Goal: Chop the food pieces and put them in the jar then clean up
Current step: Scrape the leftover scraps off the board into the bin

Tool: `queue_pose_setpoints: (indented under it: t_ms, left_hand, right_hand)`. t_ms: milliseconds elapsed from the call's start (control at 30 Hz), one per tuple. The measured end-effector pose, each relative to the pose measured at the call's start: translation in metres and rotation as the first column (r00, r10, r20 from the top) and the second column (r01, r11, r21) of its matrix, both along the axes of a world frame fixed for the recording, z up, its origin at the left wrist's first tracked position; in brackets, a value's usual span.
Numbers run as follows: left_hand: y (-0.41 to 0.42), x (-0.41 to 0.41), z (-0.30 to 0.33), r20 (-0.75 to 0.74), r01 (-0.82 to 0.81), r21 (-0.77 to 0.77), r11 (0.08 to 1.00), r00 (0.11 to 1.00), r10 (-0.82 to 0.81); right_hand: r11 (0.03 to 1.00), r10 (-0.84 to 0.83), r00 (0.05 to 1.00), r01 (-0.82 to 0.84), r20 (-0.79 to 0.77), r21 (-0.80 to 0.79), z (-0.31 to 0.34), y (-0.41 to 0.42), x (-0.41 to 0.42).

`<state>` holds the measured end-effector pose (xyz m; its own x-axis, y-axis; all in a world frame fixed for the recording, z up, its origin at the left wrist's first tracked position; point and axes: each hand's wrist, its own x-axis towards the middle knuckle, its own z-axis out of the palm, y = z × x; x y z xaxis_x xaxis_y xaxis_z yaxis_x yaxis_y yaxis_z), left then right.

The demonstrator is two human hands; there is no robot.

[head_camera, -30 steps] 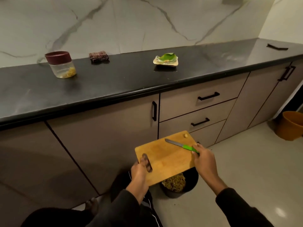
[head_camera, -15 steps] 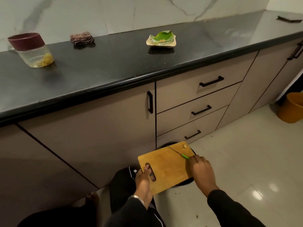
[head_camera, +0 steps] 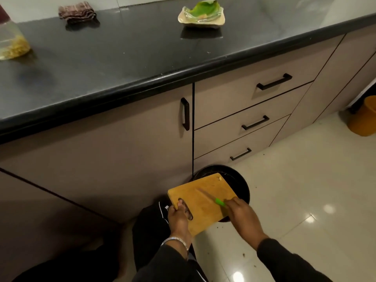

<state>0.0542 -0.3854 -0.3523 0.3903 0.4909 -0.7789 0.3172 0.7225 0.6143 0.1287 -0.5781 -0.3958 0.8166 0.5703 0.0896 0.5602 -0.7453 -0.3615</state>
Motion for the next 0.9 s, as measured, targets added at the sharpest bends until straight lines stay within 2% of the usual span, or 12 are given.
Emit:
queue_pose_setpoints:
  t_ms: [133, 267, 367, 433, 533, 633, 700, 733, 800, 900]
  left_hand:
    - [0.001, -0.001, -0.011, -0.016, 0.016, 0.012, 1.000, 1.000, -0.016]
    - [0.002, -0.002, -0.022, -0.016, 0.046, 0.060, 0.997, 0.999, -0.045]
    - [0.004, -0.003, -0.027, -0.025, 0.056, 0.076, 0.996, 0.998, -0.054]
    - [0.005, -0.003, -0.027, -0.037, 0.061, 0.084, 0.995, 0.998, -0.058]
    - [0.005, 0.000, -0.028, -0.053, 0.076, 0.098, 0.992, 0.996, -0.071]
    - [0.005, 0.001, -0.034, -0.063, 0.080, 0.106, 0.991, 0.995, -0.074]
    - [0.005, 0.001, -0.036, -0.070, 0.080, 0.112, 0.990, 0.995, -0.073]
    - [0.004, 0.001, -0.036, -0.059, 0.075, 0.099, 0.992, 0.996, -0.069]
    - [0.005, 0.001, -0.033, -0.039, 0.060, 0.072, 0.996, 0.998, -0.057]
    - [0.005, 0.000, -0.032, -0.021, 0.030, 0.054, 0.998, 0.999, -0.029]
  right_hand:
    - [0.981, -0.195, 0.967, 0.189, -0.167, -0.050, -0.021, -0.002, 0.026]
    - [0.902, -0.432, 0.849, 0.404, -0.304, -0.152, -0.050, -0.013, 0.048]
    - [0.868, -0.494, 0.800, 0.475, -0.339, -0.144, -0.056, -0.021, 0.047]
    - [0.904, -0.416, 0.848, 0.426, -0.329, -0.043, -0.048, -0.016, 0.032]
    - [0.970, -0.172, 0.935, 0.217, -0.311, 0.114, -0.021, 0.000, -0.002]
    - [0.991, 0.136, 0.937, -0.125, -0.322, 0.054, -0.005, 0.005, -0.034]
    - [0.969, 0.201, 0.919, -0.237, -0.340, -0.067, -0.016, -0.001, -0.041]
    - [0.975, 0.133, 0.919, -0.188, -0.371, -0.117, -0.026, -0.007, -0.039]
    - [0.976, -0.100, 0.922, 0.018, -0.373, -0.219, -0.046, -0.023, -0.031]
    - [0.859, -0.467, 0.810, 0.321, -0.353, -0.400, -0.059, -0.051, -0.017]
